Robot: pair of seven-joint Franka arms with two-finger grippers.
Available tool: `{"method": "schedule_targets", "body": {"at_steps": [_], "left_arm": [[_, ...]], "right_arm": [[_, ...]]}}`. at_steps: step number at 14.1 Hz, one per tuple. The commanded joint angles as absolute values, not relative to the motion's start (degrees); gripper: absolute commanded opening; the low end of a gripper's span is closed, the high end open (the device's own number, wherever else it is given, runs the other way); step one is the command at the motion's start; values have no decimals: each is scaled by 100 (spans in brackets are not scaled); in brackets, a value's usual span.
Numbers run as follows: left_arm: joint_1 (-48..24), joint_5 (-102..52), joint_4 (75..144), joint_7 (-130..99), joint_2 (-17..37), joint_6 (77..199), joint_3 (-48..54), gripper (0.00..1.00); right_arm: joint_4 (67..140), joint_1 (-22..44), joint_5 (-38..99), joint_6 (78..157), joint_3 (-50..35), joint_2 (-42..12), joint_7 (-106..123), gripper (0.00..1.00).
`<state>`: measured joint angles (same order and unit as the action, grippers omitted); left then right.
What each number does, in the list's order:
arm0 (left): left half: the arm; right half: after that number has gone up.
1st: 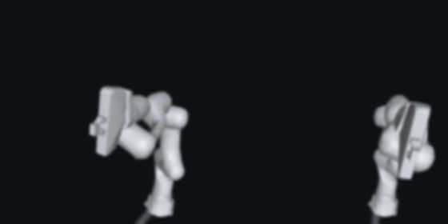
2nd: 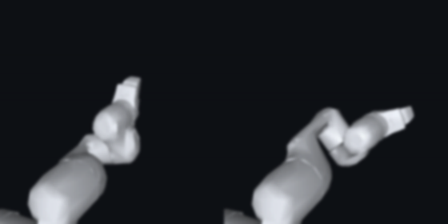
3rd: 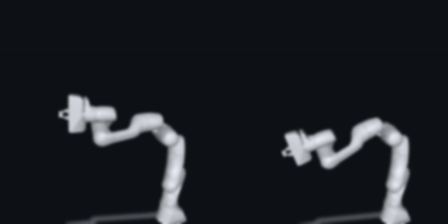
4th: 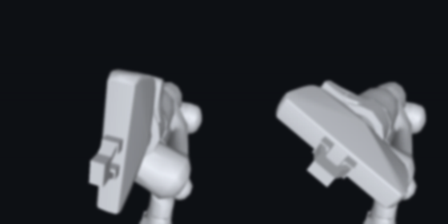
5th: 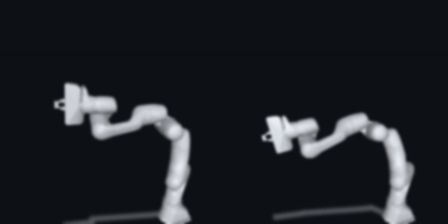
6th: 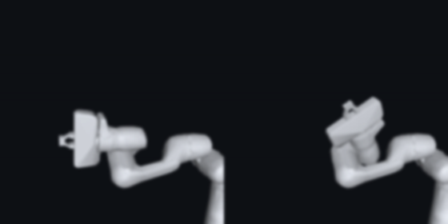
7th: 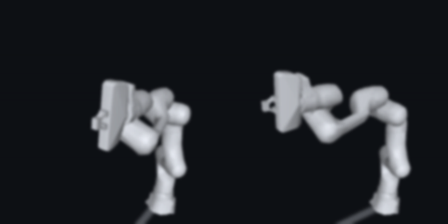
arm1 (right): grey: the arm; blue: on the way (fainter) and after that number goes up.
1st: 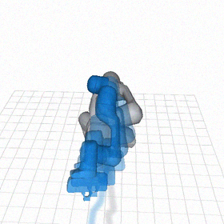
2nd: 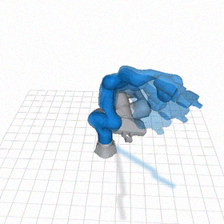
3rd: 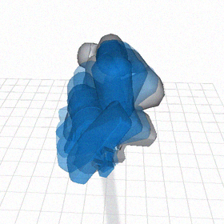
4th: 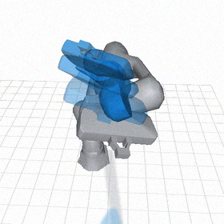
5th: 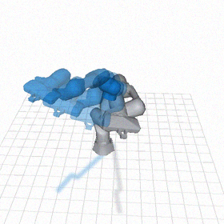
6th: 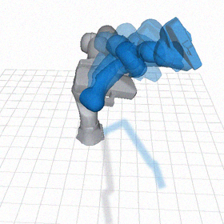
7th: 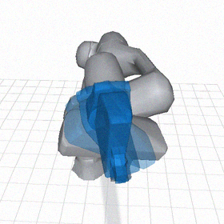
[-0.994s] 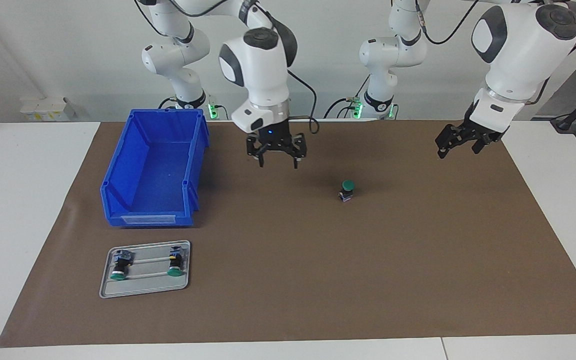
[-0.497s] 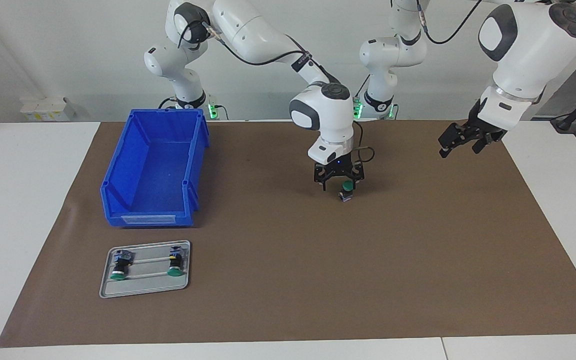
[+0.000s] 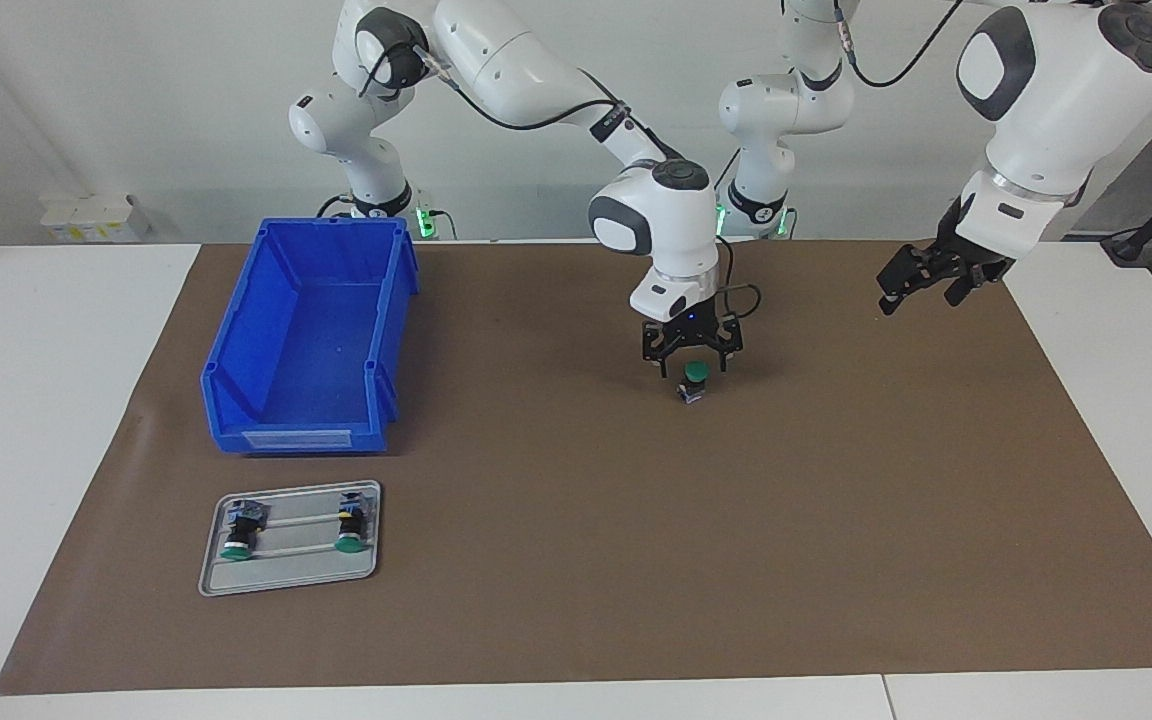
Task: Place and press button with both arms
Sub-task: 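Grasp the button with the right gripper and lift it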
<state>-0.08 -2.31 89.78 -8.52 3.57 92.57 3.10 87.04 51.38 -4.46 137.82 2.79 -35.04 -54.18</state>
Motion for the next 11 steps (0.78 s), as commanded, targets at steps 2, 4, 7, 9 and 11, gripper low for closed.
{"method": "schedule_targets", "body": {"at_steps": [2, 4, 7, 9, 11], "left_arm": [[70, -316, 9193, -800, 176, 9299, 343, 100], [62, -316, 9185, -809, 176, 9299, 343, 100], [70, -316, 9193, -809, 176, 9299, 343, 100], [70, -316, 9193, -809, 176, 9299, 343, 100], [62, -316, 9193, -809, 176, 9299, 343, 100]], "right_arm": [[8745, 5115, -781, 13931, 290, -3524, -5432, 60], [8745, 5124, -800, 13957, 290, -3524, -5432, 34], [8736, 5124, -844, 13879, 290, -3516, -5440, 0], [8701, 5115, -870, 13738, 334, -3490, -5449, 0], [8771, 4975, -888, 13432, 378, -3105, -5449, 0]]}}
